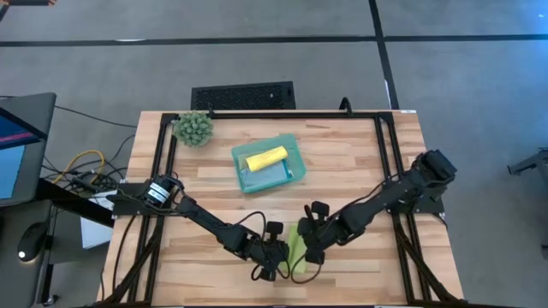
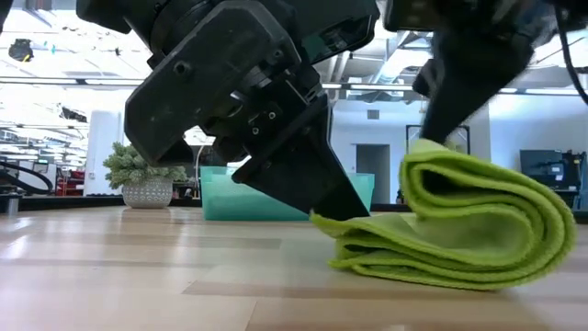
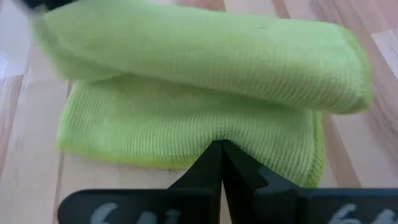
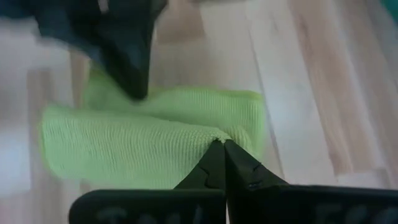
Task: Fold microfiber towels
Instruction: Fold the light green towel
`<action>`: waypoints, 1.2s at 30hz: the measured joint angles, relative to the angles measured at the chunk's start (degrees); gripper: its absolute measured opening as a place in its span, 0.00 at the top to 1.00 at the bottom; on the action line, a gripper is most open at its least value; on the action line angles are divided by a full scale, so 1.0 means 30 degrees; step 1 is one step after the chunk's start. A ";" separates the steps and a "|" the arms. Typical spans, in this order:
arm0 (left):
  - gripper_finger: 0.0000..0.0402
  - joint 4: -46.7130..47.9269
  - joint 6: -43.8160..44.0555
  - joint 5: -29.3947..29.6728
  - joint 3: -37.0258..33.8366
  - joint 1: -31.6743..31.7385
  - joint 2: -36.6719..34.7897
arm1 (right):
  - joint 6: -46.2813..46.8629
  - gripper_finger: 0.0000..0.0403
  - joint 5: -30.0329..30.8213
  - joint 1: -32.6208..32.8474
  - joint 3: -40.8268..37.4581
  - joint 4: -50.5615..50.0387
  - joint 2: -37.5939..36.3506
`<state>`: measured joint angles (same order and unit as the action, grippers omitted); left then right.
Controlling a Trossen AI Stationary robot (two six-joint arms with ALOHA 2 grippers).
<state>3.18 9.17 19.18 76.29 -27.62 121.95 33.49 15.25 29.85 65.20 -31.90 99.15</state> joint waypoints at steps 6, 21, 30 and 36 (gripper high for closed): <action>1.00 -0.0045 -0.0045 0.0000 0.0000 -0.0021 0.0000 | 0.0207 0.98 0.0008 -0.0540 0.0039 0.0317 0.0740; 1.00 0.0938 -0.0086 0.0189 0.0274 -0.0705 0.0000 | -0.1522 0.87 0.0439 -0.0691 0.0041 0.1678 0.1480; 1.00 0.2835 0.0537 0.0721 0.0787 -0.0932 0.0000 | -0.2477 0.59 0.0444 -0.0702 0.0042 0.1372 0.1516; 1.00 0.3555 0.0944 0.0796 0.0787 -0.0954 0.0000 | -0.4118 0.47 0.0464 -0.0729 0.0056 0.0858 -0.0278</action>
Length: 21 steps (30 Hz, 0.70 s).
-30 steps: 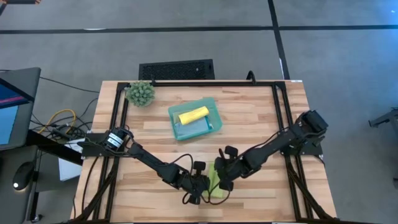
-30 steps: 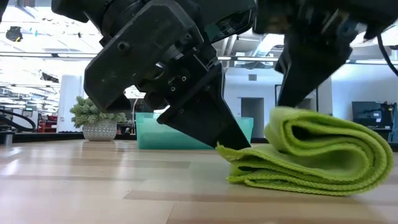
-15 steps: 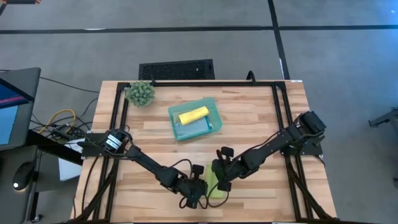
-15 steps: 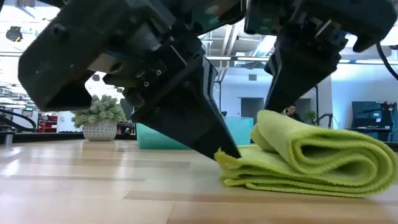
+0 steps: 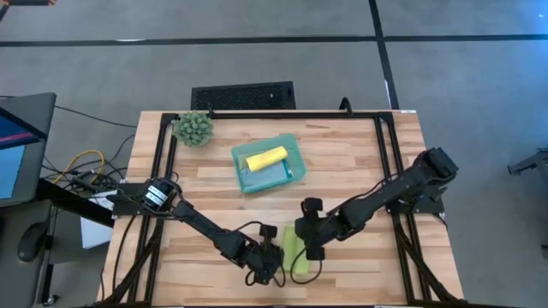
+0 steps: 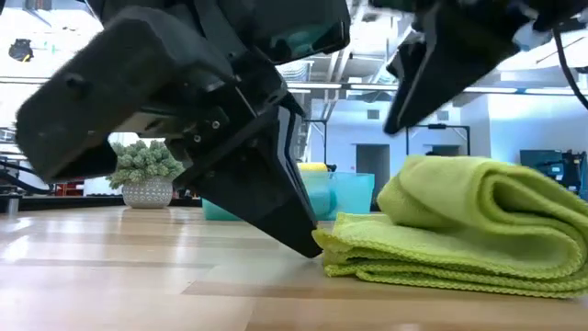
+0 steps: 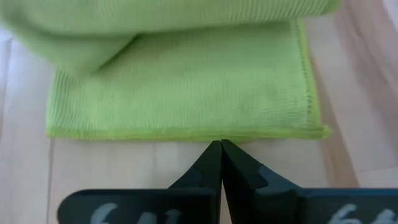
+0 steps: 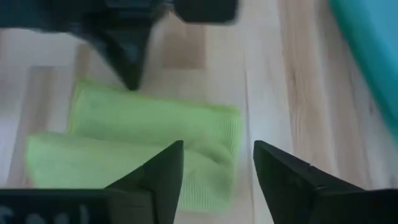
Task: Fold microfiber towels
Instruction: Fold the light green towel
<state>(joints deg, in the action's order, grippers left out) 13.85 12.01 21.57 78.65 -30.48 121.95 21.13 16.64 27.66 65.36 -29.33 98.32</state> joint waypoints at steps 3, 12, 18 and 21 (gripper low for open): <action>1.00 0.0276 0.0257 0.0108 0.0000 0.0015 0.0000 | -0.2678 0.45 -0.0900 0.0000 0.0014 -0.0211 -0.0622; 1.00 0.0247 0.0249 0.0100 0.0000 0.0013 0.0000 | -1.1858 0.48 -0.5669 0.0398 0.0011 -0.0279 -0.0492; 1.00 0.0181 0.0155 0.0093 0.0000 0.0007 0.0000 | -1.2348 0.47 -0.5623 0.2309 -0.0008 -0.1804 -0.0502; 1.00 0.0159 0.0140 0.0093 0.0000 0.0007 0.0000 | -1.2121 0.44 -0.5640 0.3526 0.0000 -0.1802 -0.0502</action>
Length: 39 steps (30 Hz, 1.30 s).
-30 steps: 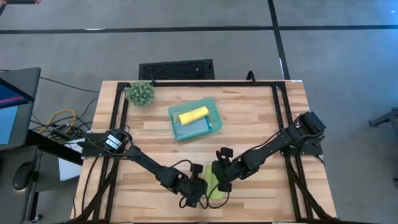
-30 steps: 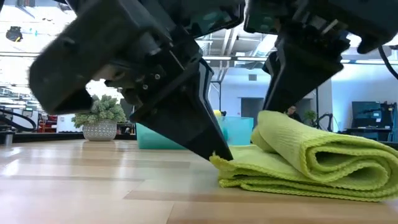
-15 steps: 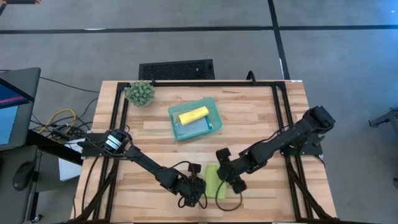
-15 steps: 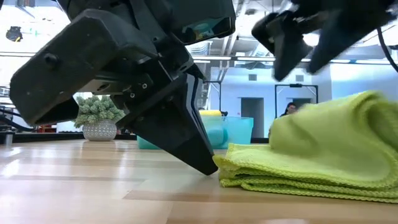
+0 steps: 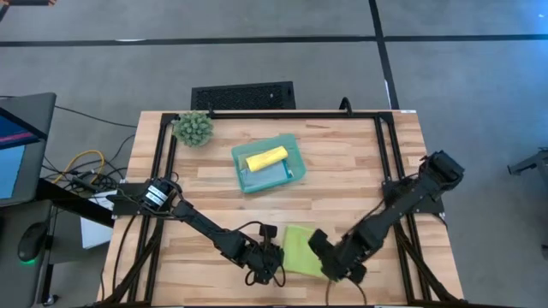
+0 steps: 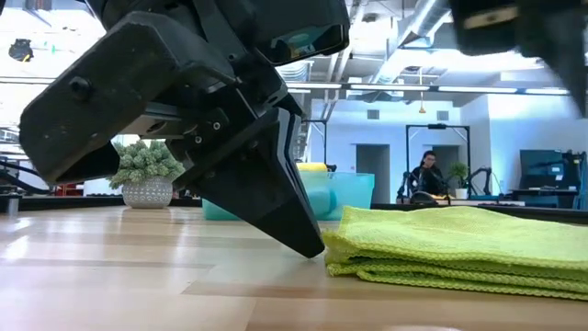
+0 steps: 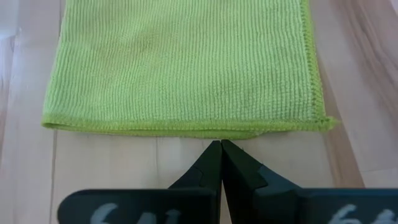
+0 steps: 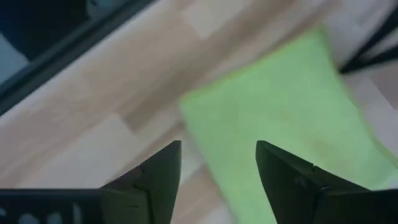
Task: Fold microfiber towels
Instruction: Fold the light green towel
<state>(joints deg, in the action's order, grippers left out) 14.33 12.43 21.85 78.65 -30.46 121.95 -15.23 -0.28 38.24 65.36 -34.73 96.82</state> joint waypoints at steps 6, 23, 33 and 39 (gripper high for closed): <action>1.00 0.0175 -0.0040 -0.0142 0.0006 -0.0039 0.0000 | -0.0884 0.38 0.2501 0.1781 -0.0026 -0.0618 0.1194; 1.00 -0.1058 -0.0240 0.3651 -0.0003 -0.0607 -0.1569 | -0.0937 0.68 0.6042 0.2489 -0.0029 -0.0955 0.4000; 1.00 -0.1336 0.0631 0.0597 -0.0071 0.1055 -0.0024 | 0.0586 0.74 0.4825 0.1385 -0.0015 -0.0698 0.4033; 1.00 -0.2618 0.0217 0.0183 0.0007 0.1260 0.0498 | 0.2284 0.83 0.5286 0.1887 0.0765 -0.0892 0.4007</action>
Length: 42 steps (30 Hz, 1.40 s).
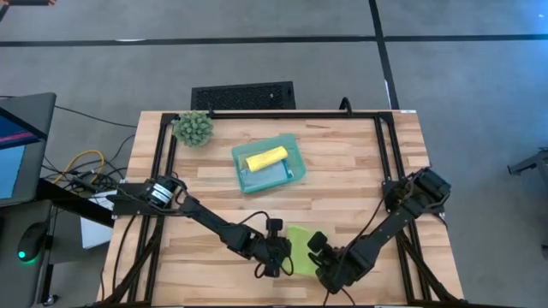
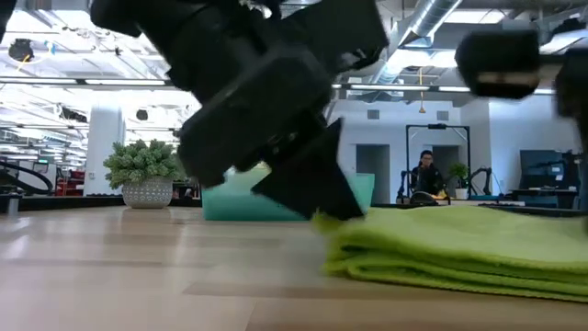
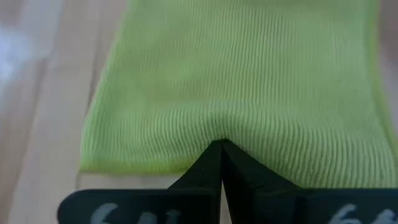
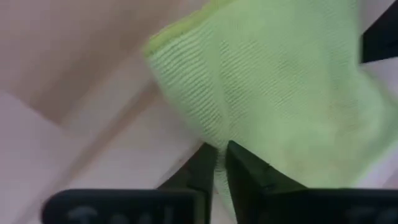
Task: Fold microfiber towels
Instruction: Fold the light green towel
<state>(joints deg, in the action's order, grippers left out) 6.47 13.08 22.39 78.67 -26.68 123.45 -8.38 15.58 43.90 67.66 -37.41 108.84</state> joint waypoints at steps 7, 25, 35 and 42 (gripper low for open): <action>1.00 -0.1282 -0.0967 -0.1069 -0.0007 0.0052 0.0490 | 0.1818 0.98 -0.0518 0.0518 0.3053 -0.2404 -0.0029; 1.00 -0.2511 -0.1784 -0.1888 0.0095 0.0051 0.0777 | -0.0541 0.98 -0.4169 -0.2408 0.4320 -0.0626 0.0044; 1.00 -0.2420 -0.1791 -0.1888 0.0095 0.0051 0.0777 | -0.2368 0.98 -0.4440 -0.3575 0.4327 0.1176 0.0073; 1.00 0.0914 -0.1597 -0.1064 0.1017 -0.0542 0.0551 | -0.2824 0.97 -0.5127 -0.4171 0.3846 0.2044 0.0073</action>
<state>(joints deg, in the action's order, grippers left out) 9.21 8.29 19.20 81.73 -28.30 125.10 -16.85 0.20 31.39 79.20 -31.28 109.06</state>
